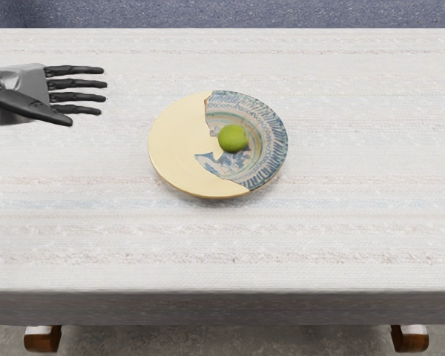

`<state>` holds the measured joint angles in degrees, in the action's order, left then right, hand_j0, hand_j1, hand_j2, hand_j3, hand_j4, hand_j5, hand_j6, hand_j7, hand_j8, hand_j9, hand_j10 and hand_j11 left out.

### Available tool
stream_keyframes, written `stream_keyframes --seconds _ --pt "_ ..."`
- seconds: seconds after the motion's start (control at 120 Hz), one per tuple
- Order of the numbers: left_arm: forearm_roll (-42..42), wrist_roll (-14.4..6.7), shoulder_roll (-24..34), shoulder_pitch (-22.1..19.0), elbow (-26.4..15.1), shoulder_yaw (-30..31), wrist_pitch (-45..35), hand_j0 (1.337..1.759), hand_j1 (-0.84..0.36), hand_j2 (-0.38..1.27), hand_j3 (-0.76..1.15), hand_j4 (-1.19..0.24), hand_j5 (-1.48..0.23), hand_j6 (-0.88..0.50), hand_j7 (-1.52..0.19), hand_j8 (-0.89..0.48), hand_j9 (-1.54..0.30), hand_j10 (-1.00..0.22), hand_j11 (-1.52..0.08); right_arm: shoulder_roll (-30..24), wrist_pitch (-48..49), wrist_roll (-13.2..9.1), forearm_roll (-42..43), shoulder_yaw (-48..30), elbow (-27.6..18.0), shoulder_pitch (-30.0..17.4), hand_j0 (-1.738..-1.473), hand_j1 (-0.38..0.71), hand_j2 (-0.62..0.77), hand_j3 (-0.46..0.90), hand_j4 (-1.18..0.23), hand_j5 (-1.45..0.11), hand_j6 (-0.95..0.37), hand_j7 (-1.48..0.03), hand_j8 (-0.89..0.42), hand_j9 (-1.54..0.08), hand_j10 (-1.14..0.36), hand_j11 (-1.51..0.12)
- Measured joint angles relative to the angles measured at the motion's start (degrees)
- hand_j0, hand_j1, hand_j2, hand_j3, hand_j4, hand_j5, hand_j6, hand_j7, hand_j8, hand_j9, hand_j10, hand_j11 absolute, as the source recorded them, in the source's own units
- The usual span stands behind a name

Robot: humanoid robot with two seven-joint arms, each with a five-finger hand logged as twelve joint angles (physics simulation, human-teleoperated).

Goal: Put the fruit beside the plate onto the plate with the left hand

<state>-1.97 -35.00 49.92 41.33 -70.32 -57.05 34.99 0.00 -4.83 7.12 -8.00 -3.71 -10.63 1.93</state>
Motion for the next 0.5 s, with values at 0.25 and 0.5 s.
stream_keyframes --seconds 0.25,0.5 --pt "-1.74 0.00 0.00 0.07 4.64 0.17 0.04 1.658 0.05 0.05 0.00 -0.25 -0.32 -0.25 -0.32 -0.25 -0.32 -0.25 -0.32 0.00 0.00 0.00 0.00 0.01 -0.07 0.00 -1.658 -0.31 -0.01 0.00 -0.03 -0.05 -0.03 -0.05 -0.03 -0.05 -0.03 -0.05" --pt "-1.90 0.00 0.00 0.07 5.07 0.20 0.05 1.658 0.05 0.05 0.00 -0.25 -0.32 -0.25 -0.32 -0.25 -0.32 -0.25 -0.32 0.00 0.00 0.00 0.00 0.01 -0.09 0.00 -1.658 -0.31 -0.01 0.00 -0.03 -0.05 -0.03 -0.05 -0.03 -0.05 -0.03 -0.05"
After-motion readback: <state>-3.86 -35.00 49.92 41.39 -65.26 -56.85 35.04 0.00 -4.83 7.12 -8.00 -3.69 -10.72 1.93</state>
